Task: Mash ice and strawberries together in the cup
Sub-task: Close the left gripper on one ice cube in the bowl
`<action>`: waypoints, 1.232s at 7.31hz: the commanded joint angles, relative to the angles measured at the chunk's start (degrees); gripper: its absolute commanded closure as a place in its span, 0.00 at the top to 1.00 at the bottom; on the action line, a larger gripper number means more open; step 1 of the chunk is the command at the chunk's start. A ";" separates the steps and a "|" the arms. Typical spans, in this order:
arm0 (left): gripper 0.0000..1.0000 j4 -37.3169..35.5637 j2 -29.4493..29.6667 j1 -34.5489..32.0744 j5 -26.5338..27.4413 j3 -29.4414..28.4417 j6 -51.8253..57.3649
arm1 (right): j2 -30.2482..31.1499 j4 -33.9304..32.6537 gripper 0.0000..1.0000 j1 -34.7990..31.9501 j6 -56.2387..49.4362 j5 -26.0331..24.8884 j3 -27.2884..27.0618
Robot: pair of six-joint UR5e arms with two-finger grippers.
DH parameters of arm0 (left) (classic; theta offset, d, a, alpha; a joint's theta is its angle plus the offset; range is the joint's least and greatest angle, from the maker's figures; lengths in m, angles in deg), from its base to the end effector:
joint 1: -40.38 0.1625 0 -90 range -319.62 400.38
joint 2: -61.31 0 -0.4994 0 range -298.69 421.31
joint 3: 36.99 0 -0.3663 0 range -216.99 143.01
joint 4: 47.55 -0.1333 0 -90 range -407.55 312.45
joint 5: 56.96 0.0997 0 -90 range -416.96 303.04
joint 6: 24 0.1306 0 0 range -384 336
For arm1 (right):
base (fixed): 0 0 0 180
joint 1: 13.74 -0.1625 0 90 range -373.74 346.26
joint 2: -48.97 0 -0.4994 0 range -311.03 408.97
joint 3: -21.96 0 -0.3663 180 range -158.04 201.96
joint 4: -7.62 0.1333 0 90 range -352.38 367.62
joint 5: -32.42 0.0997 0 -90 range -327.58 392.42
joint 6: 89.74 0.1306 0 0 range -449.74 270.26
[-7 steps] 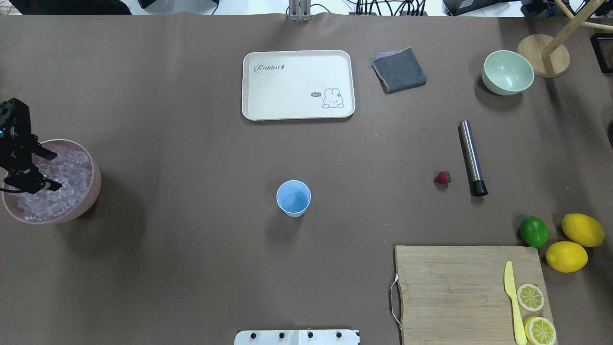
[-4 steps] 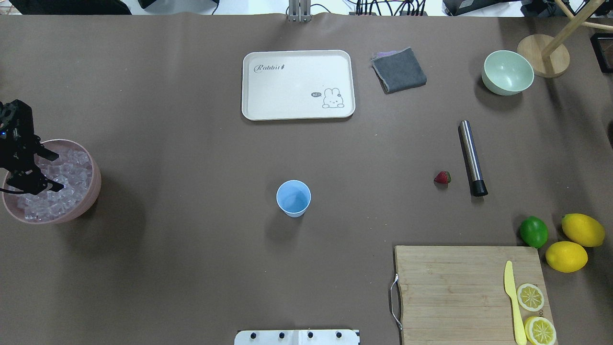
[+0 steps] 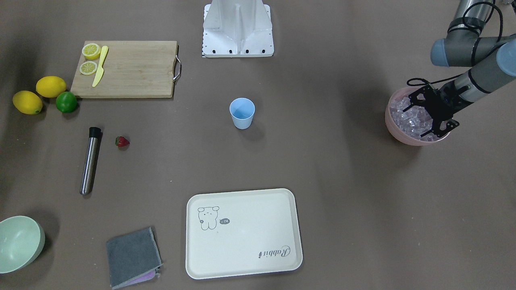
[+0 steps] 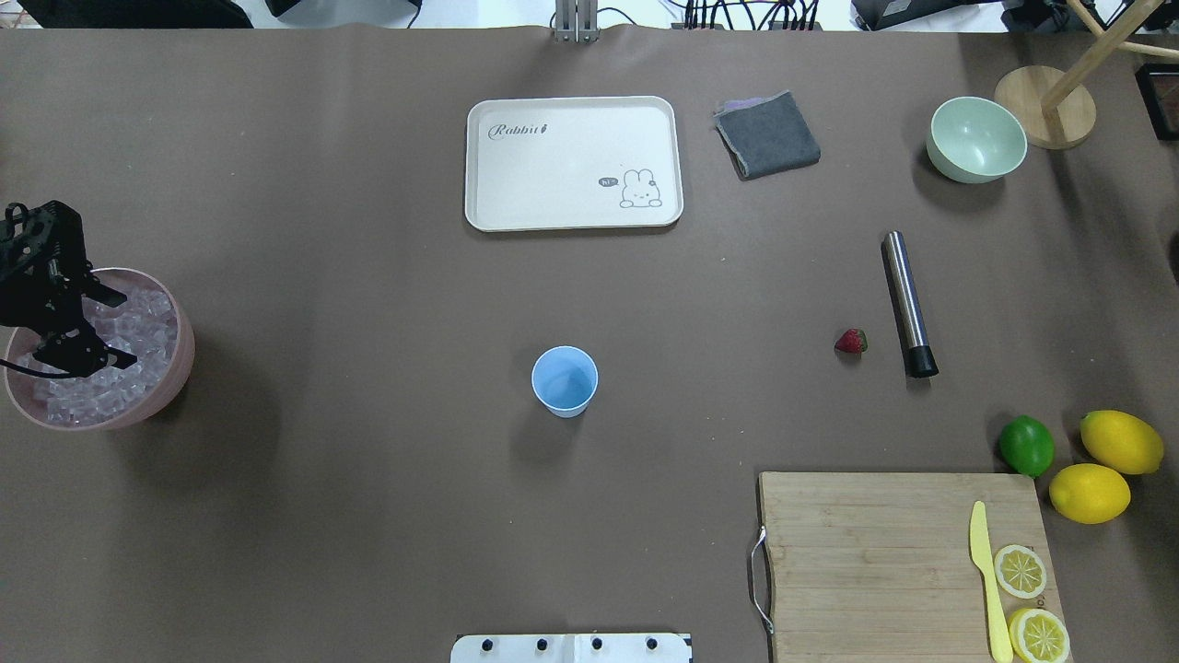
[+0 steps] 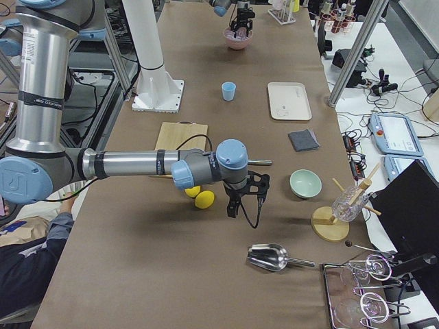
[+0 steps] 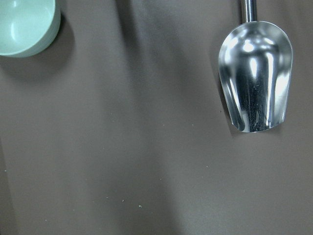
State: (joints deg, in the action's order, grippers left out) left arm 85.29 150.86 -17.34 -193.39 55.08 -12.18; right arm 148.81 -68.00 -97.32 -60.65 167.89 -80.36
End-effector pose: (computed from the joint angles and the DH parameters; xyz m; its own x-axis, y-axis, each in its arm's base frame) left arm 0.2324 -0.4404 0.6459 0.2270 0.9038 -0.3627 -0.4369 0.4274 0.7915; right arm -0.0051 -0.4046 0.6974 0.6408 0.2143 0.7372 -0.2341 0.9691 -0.0782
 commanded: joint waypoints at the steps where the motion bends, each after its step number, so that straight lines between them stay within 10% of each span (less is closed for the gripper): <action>1: 0.97 3.29 -2.69 0.16 0.20 0.66 0.13 | 0.43 0.92 1.00 0.00 0.09 0.14 0.62; 7: 0.93 6.03 -3.67 2.62 4.06 0.57 0.13 | 0.70 1.01 1.00 0.00 0.00 0.06 0.98; 9: 0.35 6.04 -4.55 2.62 5.30 0.31 0.13 | 0.79 1.01 1.00 0.00 0.00 0.14 0.89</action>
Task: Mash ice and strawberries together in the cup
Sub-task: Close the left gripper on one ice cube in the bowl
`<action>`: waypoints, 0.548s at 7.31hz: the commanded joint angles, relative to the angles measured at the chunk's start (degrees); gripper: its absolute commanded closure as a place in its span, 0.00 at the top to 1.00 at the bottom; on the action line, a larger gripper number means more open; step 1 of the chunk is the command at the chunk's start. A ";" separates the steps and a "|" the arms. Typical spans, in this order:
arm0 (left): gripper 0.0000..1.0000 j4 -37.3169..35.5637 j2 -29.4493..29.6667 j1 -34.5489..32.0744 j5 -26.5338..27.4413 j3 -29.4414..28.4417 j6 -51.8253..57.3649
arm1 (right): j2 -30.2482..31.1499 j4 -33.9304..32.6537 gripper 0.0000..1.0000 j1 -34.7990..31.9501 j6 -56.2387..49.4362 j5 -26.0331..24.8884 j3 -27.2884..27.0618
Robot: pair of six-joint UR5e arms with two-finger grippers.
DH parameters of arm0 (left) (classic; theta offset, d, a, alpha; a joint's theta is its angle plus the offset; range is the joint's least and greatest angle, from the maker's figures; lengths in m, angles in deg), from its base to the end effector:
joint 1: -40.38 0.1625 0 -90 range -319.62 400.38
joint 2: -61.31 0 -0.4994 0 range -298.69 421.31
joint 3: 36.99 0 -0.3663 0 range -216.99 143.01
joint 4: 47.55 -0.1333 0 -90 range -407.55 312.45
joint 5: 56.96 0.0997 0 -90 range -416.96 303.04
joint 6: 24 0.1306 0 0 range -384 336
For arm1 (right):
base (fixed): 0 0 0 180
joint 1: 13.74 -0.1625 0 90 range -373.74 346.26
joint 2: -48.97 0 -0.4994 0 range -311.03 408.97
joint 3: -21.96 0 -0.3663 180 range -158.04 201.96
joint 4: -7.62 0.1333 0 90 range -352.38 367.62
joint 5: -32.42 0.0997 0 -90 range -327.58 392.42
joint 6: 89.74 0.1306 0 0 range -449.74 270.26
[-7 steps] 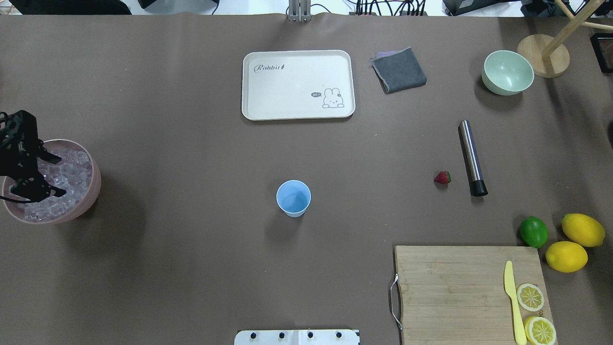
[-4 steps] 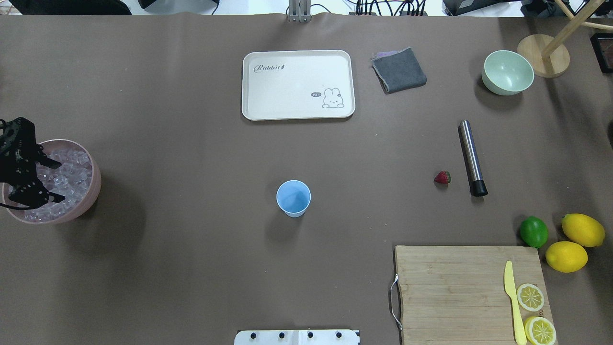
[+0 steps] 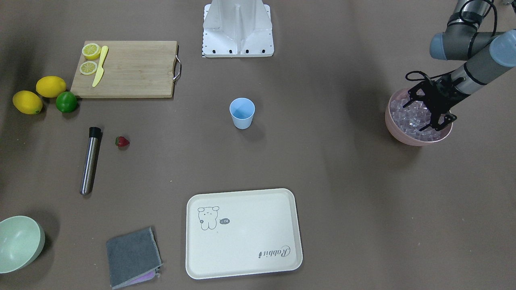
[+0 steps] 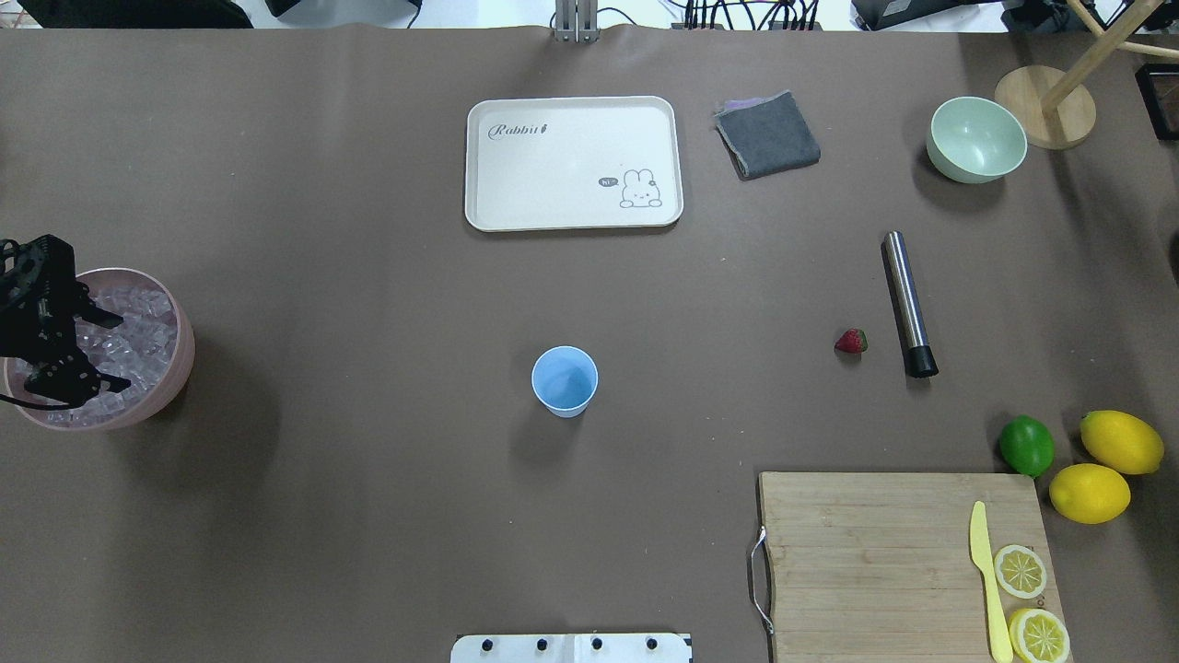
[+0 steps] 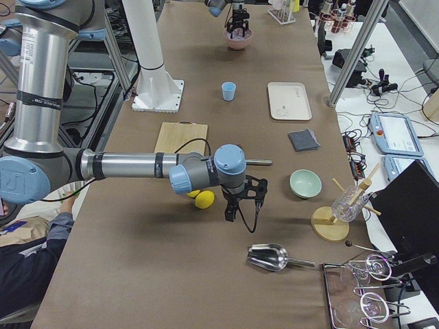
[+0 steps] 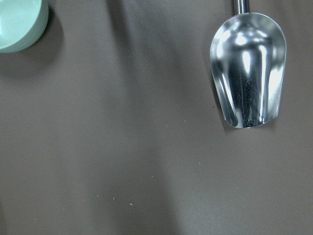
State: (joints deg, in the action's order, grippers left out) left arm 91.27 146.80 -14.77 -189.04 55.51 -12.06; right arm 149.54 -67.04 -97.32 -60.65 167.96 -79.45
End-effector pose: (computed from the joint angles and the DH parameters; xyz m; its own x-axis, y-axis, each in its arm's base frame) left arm 0.2286 -0.4083 0.6669 0.2418 0.9235 -0.2979 -0.4509 0.3788 0.8082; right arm -0.0044 -0.3979 0.7081 0.6410 0.2229 0.7345 -0.2337 0.9681 -0.0898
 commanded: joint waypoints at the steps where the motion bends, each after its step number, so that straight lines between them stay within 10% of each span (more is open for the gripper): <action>1: 0.00 -0.03 -0.58 -0.04 0.86 0.05 -0.07 | 0.15 0.04 1.00 0.00 0.00 0.07 -0.02; 4: 0.00 -0.21 -0.84 -0.48 0.16 2.24 -0.16 | 0.42 0.04 1.00 0.00 0.00 -0.01 -0.11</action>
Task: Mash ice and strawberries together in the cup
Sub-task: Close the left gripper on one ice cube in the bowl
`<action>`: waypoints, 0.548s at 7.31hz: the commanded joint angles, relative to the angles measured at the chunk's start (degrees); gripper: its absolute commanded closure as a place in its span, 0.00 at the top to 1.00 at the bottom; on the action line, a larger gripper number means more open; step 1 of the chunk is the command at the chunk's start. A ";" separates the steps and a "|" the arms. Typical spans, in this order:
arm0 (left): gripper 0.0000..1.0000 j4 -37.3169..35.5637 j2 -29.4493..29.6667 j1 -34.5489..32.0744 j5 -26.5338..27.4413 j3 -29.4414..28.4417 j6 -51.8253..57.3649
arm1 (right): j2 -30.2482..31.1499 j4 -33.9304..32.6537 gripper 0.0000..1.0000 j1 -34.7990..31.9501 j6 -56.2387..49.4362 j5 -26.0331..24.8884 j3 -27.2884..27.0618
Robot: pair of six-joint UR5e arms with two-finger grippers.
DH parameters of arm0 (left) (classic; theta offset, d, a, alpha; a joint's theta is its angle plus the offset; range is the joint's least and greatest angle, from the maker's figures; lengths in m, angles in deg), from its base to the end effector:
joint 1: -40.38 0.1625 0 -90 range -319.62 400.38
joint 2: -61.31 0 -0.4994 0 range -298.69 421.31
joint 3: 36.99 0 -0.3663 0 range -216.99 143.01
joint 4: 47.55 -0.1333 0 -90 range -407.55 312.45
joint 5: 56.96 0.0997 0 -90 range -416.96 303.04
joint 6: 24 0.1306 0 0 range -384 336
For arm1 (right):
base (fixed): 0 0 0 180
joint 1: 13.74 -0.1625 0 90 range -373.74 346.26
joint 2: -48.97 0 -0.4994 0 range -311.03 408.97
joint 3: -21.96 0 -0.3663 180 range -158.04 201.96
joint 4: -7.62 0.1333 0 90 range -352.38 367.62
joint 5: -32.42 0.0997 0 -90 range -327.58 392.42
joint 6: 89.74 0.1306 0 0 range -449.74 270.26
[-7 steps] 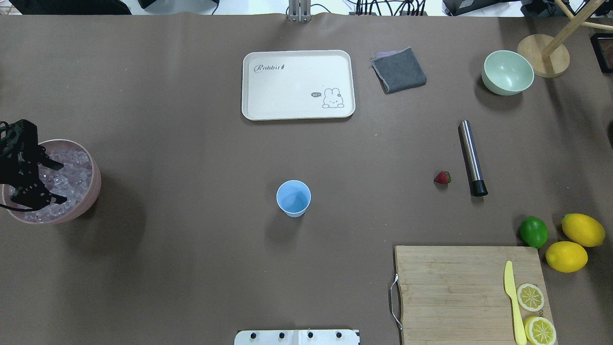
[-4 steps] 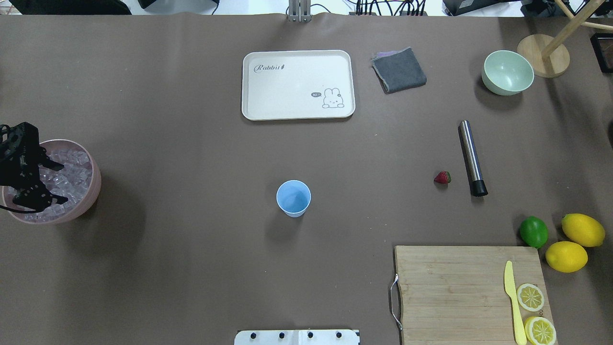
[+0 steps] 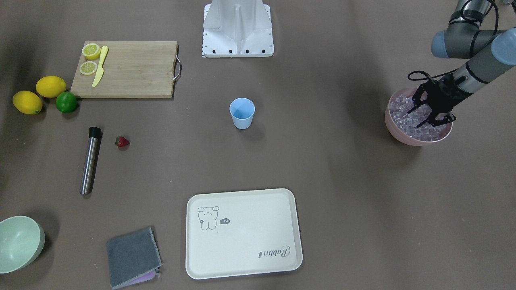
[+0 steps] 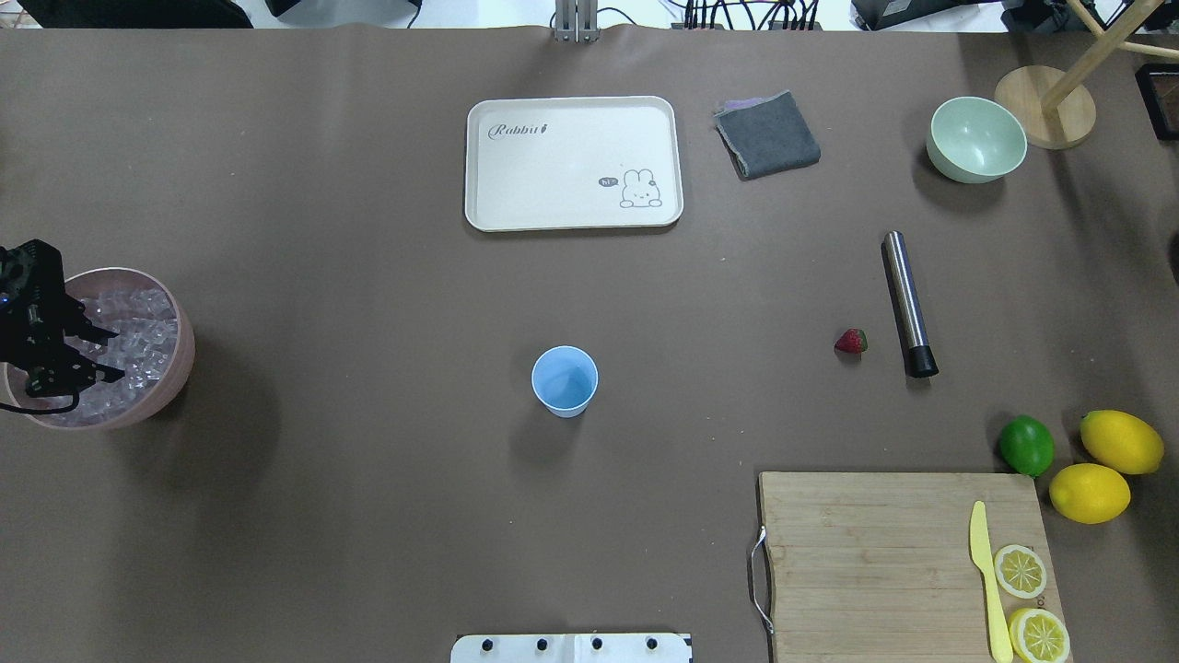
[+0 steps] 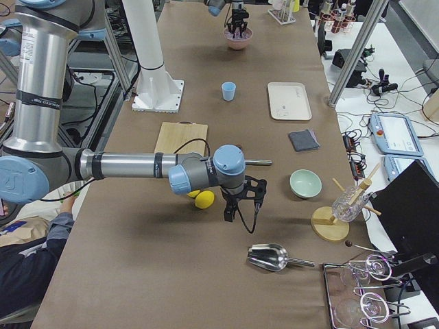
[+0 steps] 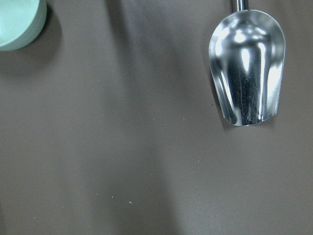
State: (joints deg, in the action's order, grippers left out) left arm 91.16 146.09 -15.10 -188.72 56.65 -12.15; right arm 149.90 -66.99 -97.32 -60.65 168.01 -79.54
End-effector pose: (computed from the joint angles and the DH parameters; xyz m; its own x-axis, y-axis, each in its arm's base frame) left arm 0.2225 -0.4052 0.6631 0.2516 0.9224 -0.2930 -0.4467 0.3792 0.8103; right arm -0.0041 -0.3946 0.7097 0.6408 0.2256 0.7339 -0.2335 0.9678 -0.0936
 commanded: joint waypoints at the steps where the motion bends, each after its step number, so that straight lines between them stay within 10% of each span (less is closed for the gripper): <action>1: 0.00 -0.19 -0.14 -0.33 -0.77 1.55 -0.07 | 0.06 0.00 1.00 0.00 0.00 -0.07 -0.02; 4: 0.00 -0.28 0.82 -4.00 -7.60 1.46 0.02 | -0.03 0.00 1.00 -0.09 0.00 -0.07 -0.10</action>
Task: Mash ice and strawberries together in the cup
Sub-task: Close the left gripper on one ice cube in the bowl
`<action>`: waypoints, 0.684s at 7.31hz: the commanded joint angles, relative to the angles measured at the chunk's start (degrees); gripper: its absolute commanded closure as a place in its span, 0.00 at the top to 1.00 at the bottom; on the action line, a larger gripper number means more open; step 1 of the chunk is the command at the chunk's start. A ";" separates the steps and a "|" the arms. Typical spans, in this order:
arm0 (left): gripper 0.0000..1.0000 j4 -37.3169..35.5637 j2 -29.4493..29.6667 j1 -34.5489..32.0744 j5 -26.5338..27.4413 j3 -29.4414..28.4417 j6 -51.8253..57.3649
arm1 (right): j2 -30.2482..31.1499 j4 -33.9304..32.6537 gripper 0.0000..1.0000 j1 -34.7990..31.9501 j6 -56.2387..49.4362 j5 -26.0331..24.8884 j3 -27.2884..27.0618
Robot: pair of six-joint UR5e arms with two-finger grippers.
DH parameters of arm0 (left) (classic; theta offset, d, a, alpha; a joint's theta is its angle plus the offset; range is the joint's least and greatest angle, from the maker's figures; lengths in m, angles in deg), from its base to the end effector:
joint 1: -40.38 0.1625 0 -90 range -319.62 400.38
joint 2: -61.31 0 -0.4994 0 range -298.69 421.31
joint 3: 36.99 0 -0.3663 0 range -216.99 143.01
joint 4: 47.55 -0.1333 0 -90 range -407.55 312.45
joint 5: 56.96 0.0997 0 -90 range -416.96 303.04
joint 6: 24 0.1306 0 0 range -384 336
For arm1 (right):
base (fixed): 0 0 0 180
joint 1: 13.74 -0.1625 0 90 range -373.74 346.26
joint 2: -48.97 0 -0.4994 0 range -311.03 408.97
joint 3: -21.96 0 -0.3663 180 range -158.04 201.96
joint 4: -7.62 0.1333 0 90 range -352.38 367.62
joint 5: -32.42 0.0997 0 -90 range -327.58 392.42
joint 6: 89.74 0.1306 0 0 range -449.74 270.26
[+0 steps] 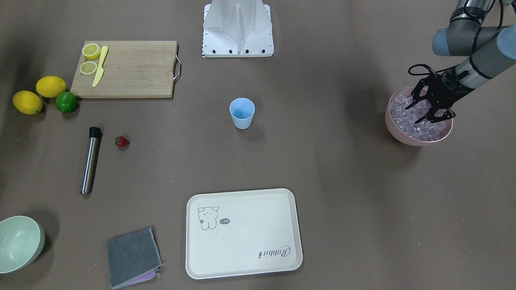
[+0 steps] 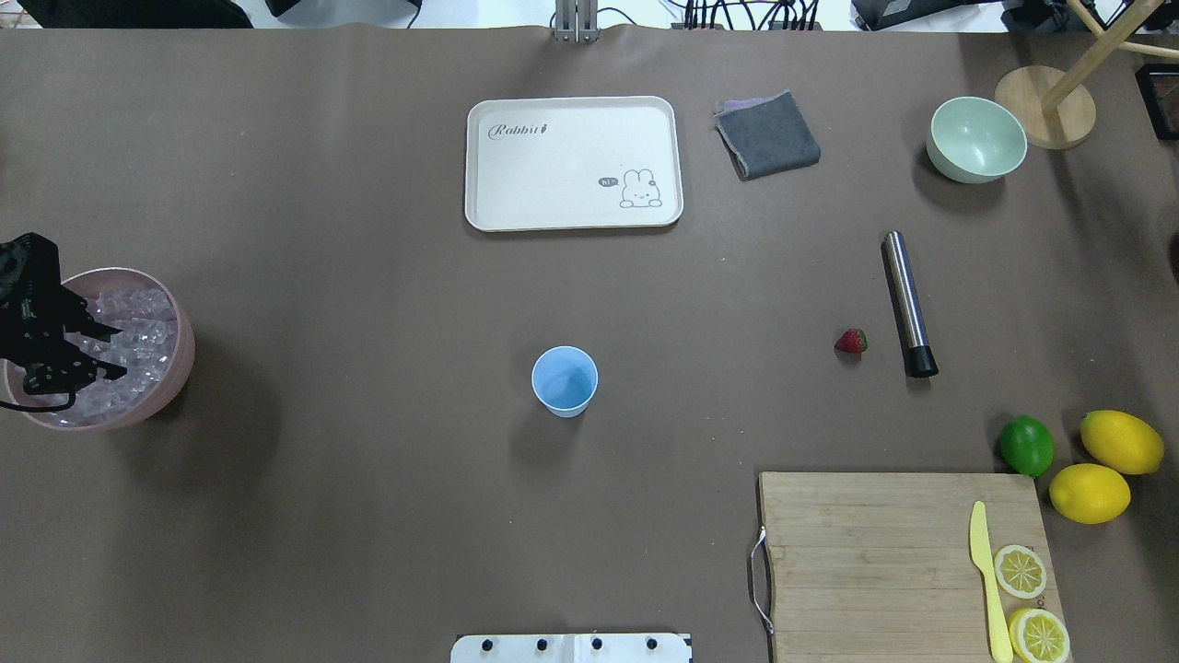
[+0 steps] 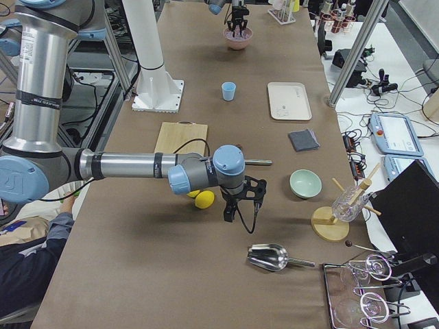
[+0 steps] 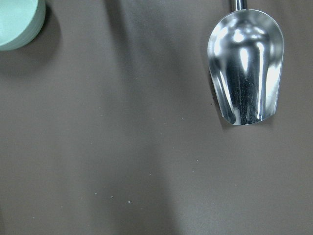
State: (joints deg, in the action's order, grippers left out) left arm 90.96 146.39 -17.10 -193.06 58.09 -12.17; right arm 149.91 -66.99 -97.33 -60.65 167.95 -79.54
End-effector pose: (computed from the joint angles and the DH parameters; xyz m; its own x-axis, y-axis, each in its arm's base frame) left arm 0.2128 -0.4067 0.6440 0.2148 0.9256 -0.3118 -0.4077 0.3751 0.8325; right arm -0.0040 -0.3945 0.7098 0.6414 0.2259 0.7332 -0.2340 0.9677 -0.0935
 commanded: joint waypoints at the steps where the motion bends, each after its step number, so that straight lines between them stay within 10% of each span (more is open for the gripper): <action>1: 0.00 -0.25 1.05 -3.59 -5.38 -0.07 0.03 | -0.30 0.00 1.00 0.01 0.00 0.00 0.07; 5: 0.00 -4.81 9.47 -5.71 -9.61 0.02 -1.97 | -0.57 0.00 1.00 0.01 0.00 0.00 0.07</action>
State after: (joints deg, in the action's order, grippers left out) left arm 87.52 153.17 -22.39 -201.44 57.97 -12.99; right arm 149.37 -67.02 -97.32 -60.61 167.95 -79.44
